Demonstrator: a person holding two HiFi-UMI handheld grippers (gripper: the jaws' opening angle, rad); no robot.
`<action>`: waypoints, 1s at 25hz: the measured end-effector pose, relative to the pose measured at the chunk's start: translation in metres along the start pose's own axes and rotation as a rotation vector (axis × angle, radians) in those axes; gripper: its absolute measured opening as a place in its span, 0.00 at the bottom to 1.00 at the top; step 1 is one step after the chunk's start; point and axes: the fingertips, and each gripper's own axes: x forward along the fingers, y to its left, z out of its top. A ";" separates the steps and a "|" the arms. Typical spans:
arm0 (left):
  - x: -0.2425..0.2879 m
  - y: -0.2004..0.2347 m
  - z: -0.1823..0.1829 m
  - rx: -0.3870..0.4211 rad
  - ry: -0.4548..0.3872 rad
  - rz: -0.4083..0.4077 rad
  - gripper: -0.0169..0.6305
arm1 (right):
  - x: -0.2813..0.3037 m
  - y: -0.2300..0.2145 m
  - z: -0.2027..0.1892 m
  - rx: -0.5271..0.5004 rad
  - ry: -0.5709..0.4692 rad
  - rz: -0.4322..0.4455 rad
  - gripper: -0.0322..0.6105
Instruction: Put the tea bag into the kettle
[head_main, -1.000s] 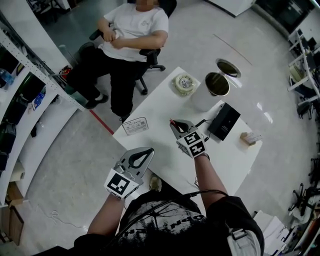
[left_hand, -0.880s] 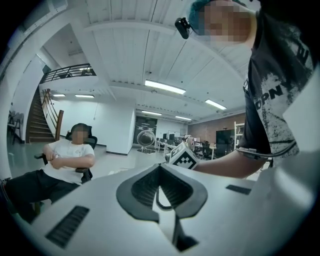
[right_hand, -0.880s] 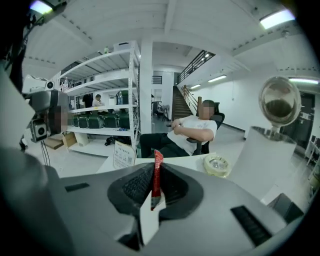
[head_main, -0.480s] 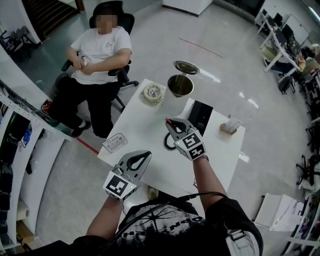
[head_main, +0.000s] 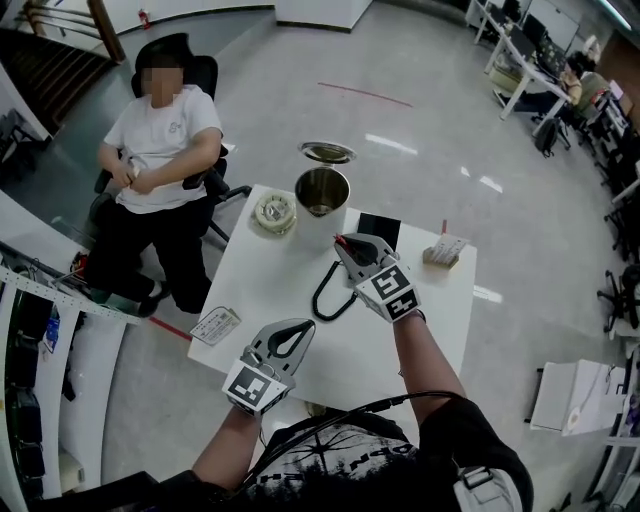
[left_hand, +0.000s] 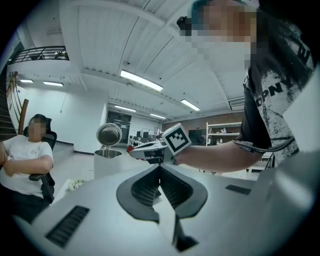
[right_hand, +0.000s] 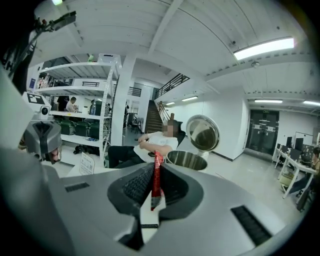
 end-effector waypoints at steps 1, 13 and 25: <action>0.007 0.000 -0.001 -0.002 -0.002 -0.009 0.05 | 0.002 -0.008 0.003 -0.004 -0.006 -0.003 0.11; 0.045 0.025 -0.016 -0.049 -0.018 -0.017 0.05 | 0.061 -0.068 0.025 -0.017 -0.033 -0.015 0.11; 0.038 0.044 -0.032 -0.088 -0.021 0.041 0.05 | 0.096 -0.083 0.028 -0.051 -0.002 -0.048 0.11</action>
